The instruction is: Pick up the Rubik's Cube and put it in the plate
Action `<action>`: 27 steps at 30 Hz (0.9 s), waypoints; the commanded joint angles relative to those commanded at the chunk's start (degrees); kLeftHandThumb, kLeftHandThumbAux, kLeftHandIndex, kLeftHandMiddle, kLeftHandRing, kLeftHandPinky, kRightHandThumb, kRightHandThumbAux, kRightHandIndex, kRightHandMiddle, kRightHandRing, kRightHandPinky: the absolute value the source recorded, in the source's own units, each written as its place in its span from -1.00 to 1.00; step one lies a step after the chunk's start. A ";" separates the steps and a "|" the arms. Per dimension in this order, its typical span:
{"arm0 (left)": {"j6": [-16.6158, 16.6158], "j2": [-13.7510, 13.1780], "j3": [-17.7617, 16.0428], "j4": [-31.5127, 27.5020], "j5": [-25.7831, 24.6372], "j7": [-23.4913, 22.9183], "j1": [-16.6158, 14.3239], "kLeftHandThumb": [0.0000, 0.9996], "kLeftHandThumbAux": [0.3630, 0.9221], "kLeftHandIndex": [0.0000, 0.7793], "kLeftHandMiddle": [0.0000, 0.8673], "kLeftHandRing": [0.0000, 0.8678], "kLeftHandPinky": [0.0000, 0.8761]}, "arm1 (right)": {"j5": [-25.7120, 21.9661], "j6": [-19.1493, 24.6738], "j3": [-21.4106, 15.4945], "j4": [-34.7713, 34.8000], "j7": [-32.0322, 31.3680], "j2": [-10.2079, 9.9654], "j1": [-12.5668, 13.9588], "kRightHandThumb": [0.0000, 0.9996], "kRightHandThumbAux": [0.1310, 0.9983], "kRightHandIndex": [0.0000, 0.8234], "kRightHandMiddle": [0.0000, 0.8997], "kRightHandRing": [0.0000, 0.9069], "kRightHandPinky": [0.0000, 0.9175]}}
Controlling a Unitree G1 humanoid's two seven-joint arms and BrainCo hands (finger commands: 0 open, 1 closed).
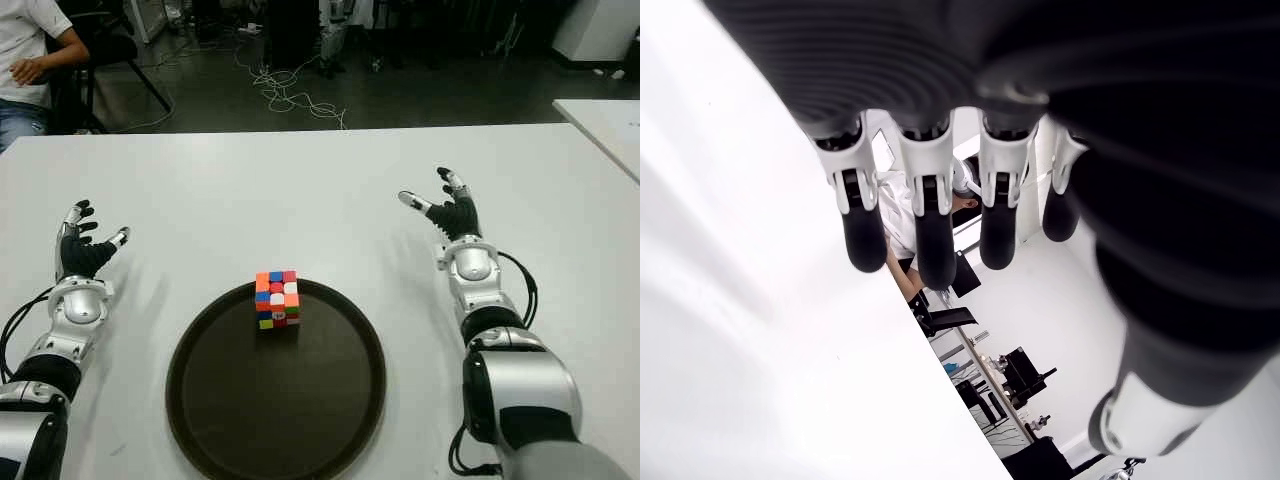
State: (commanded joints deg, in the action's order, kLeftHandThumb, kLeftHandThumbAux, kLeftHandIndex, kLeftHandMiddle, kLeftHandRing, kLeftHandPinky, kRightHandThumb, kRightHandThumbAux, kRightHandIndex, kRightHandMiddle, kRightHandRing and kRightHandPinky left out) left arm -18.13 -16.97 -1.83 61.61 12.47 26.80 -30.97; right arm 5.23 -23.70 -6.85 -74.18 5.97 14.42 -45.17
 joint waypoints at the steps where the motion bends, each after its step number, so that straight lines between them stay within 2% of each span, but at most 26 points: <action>1: 0.09 0.00 0.03 0.01 0.05 0.06 -0.03 -0.42 0.40 -0.73 -0.61 -0.58 -0.49 | -0.01 0.07 -0.09 0.05 0.17 -0.06 -0.03 -1.00 0.15 -0.99 -1.00 -1.00 -1.00; 5: 0.46 0.03 0.05 0.02 0.12 0.25 -0.12 -0.44 0.35 -0.73 -0.63 -0.61 -0.57 | 0.17 0.20 -0.20 0.22 0.56 -0.23 -0.06 -1.00 0.08 -1.00 -1.00 -1.00 -1.00; 10: 0.54 0.10 -0.06 0.02 -0.02 0.18 -0.15 -0.43 0.34 -0.74 -0.65 -0.65 -0.63 | 0.35 0.08 -0.23 0.31 0.89 -0.31 -0.04 -1.00 0.09 -1.00 -1.00 -1.00 -1.00; 21: -0.24 0.03 -0.30 0.18 -0.20 0.07 -0.10 -0.38 0.33 -0.70 -0.61 -0.60 -0.52 | 0.37 -0.37 -0.30 0.43 0.70 -0.37 0.14 -1.00 0.09 -1.00 -1.00 -1.00 -1.00; 27: -0.15 -0.10 0.00 0.06 0.15 -0.01 0.02 -0.46 0.32 -0.72 -0.63 -0.61 -0.55 | 0.51 -0.48 -0.21 0.45 0.69 -0.35 0.19 -1.00 0.10 -1.00 -1.00 -1.00 -1.00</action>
State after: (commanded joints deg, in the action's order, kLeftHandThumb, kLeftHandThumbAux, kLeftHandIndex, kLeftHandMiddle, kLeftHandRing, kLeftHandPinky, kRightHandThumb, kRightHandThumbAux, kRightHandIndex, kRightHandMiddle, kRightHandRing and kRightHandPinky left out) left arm -18.28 -17.07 -1.83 61.67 12.61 26.79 -30.95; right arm 5.75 -24.18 -7.05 -73.73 6.66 14.07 -44.97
